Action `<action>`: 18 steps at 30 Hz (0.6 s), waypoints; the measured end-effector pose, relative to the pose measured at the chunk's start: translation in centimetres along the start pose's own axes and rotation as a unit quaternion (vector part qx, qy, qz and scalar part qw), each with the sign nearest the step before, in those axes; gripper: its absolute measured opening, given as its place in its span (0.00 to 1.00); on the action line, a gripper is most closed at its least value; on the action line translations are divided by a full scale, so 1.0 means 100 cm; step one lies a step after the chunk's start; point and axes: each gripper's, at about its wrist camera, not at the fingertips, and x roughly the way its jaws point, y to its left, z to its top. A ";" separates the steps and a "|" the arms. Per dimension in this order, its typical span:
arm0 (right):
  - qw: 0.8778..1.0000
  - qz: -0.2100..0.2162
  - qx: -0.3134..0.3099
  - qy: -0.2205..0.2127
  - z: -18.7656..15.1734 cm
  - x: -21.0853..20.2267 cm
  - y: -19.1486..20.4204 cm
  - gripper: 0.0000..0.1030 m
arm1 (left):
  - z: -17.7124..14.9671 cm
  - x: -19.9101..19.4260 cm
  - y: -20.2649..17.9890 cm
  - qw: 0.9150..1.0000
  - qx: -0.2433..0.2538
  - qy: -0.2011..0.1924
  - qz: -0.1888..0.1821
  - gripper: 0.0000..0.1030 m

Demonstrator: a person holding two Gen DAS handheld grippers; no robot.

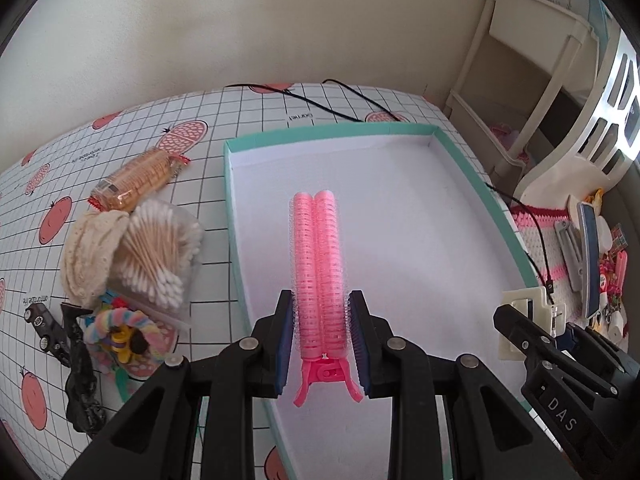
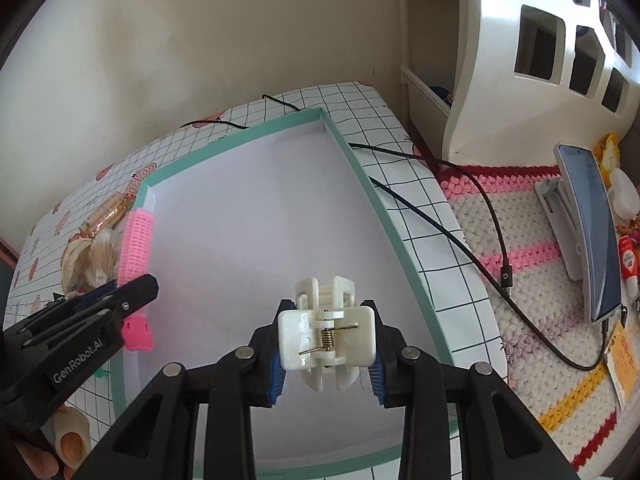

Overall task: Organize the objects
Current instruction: 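Carry the pink roller in the left tool while the right tool carries the white clip into the tray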

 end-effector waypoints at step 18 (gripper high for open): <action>0.999 -0.010 -0.012 0.028 -0.003 0.020 0.007 0.34 | -0.005 0.024 -0.002 1.000 -0.002 0.027 0.002 0.27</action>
